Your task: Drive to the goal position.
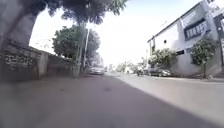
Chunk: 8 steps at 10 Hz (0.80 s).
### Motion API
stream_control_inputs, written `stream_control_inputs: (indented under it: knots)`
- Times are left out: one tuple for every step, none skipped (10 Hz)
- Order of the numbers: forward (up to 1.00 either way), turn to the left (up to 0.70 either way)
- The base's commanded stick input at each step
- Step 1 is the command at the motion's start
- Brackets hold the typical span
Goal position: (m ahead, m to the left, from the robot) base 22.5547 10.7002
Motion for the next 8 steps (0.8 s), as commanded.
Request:
stream_control_inputs:
  knots:
    - [1.00,0.00]
    - [1.00,0.00]
    - [1.00,0.00]
    - [1.00,0.00]
    - [1.00,0.00]
    - [1.00,0.00]
    - [1.00,0.00]
    - [1.00,0.00]
